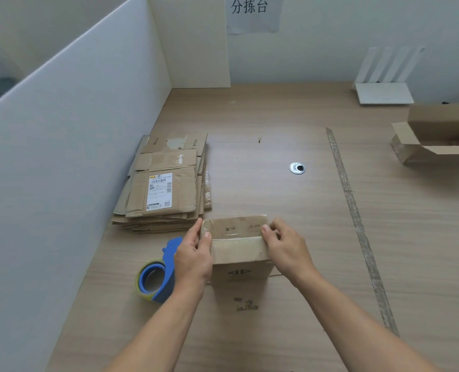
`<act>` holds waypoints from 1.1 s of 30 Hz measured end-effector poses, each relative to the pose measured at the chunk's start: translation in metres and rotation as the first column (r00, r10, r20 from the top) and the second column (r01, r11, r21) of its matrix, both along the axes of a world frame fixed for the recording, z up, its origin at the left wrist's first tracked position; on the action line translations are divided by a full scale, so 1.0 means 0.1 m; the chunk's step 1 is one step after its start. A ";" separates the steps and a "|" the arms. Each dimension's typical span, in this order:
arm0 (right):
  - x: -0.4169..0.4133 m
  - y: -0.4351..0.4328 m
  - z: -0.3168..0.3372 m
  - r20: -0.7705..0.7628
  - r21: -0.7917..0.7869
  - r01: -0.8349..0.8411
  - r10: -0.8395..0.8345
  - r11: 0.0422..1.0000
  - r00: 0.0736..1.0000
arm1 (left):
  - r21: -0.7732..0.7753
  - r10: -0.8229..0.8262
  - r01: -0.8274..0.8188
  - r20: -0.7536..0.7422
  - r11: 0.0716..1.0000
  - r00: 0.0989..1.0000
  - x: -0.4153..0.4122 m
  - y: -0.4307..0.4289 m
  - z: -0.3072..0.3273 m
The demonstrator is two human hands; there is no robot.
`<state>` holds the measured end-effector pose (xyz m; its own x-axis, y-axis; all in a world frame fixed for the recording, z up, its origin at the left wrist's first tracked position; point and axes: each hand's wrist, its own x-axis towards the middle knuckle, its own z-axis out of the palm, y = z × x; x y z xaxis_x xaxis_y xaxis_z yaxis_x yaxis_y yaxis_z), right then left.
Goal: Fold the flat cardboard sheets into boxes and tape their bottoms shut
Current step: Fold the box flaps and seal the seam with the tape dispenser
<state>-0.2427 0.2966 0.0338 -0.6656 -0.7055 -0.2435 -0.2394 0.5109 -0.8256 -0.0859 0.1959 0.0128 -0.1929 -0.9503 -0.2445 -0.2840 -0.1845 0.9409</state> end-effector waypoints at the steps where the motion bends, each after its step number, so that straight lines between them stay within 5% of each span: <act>1: 0.02 0.00 0.00 -0.006 0.007 -0.009 0.010 1.000 1.000 | 0.009 -0.017 0.017 -0.003 1.000 1.000 0.00 -0.02 -0.01; 6: -0.01 -0.07 0.00 0.046 0.075 -0.051 0.047 0.996 0.998 | 0.011 -0.024 0.024 -0.005 1.000 1.000 -0.04 -0.23 0.07; 12: -0.06 0.00 0.04 0.438 -0.106 -0.104 0.140 0.989 0.888 | 0.074 -0.145 0.151 -0.081 0.986 0.986 0.08 -0.35 0.08; 17: -0.11 0.01 0.01 0.399 -0.116 -0.128 0.165 0.985 0.902 | 0.068 -0.282 0.289 -0.092 0.955 0.955 0.14 -0.43 0.14; 24: -0.10 -0.12 -0.08 0.015 -0.065 -0.109 0.110 0.992 0.994 | 0.051 -0.300 0.300 -0.003 0.953 0.954 0.07 -0.51 0.16; 33: -0.11 -0.12 -0.05 0.341 -0.041 -0.030 0.042 0.999 0.939 | 0.202 -0.215 0.235 -0.117 0.951 0.970 0.09 -0.42 0.24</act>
<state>-0.2535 0.2847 0.0288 -0.5207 -0.7394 -0.4268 0.0422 0.4771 -0.8779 -0.0765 0.1537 0.0372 -0.4272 -0.8073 -0.4070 -0.2549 -0.3244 0.9109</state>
